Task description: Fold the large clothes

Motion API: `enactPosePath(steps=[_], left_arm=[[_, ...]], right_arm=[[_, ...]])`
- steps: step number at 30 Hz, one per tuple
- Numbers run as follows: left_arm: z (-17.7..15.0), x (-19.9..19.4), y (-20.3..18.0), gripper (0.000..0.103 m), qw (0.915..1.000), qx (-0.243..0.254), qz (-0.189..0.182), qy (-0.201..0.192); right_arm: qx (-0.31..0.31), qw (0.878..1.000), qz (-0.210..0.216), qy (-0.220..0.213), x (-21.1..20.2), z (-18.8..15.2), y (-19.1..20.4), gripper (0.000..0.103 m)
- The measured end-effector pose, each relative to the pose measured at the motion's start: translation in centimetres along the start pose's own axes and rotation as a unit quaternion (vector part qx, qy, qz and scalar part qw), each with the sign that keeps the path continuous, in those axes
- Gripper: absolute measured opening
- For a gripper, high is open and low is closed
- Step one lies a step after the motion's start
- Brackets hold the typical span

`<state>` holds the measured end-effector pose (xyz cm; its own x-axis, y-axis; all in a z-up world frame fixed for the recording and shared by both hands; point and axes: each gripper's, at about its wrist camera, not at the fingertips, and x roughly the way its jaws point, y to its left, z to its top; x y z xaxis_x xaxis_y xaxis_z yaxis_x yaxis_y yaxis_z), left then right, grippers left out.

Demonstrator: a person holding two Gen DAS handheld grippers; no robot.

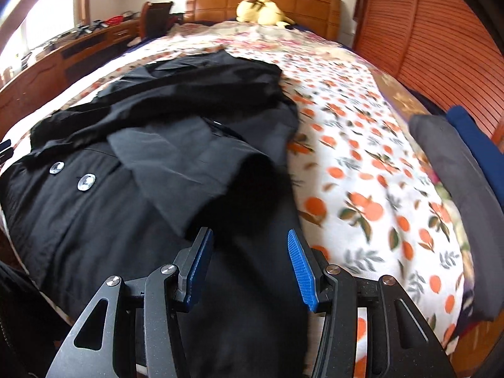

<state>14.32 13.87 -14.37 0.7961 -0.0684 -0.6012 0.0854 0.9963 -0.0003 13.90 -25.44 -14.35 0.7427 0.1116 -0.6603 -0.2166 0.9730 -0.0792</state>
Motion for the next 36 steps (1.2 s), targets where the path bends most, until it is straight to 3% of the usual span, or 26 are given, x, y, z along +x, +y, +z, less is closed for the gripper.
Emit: enactPosePath(steps=[7, 13, 21, 36], left_arm=[[-0.8, -0.4, -0.6, 0.082, 0.9992, -0.001, 0.029, 0.027], [-2.1, -1.6, -1.5, 0.065, 0.9985, -0.016, 0.014, 0.050], [-3.7, -0.5, -2.8, 0.062, 0.9946, -0.022, 0.034, 0.095], [-3.6, -0.5, -3.5, 0.052, 0.9891, -0.056, 0.070, 0.117]], right_arm=[[0.018, 1.000, 0.000, 0.020, 0.2, 0.0, -1.4, 0.057], [0.016, 0.999, 0.015, 0.029, -0.4, -0.5, -2.2, 0.057], [-0.001, 0.999, 0.036, 0.016, -0.6, -1.4, -2.6, 0.057], [-0.041, 0.996, 0.073, 0.011, -1.1, -2.9, -2.9, 0.057]])
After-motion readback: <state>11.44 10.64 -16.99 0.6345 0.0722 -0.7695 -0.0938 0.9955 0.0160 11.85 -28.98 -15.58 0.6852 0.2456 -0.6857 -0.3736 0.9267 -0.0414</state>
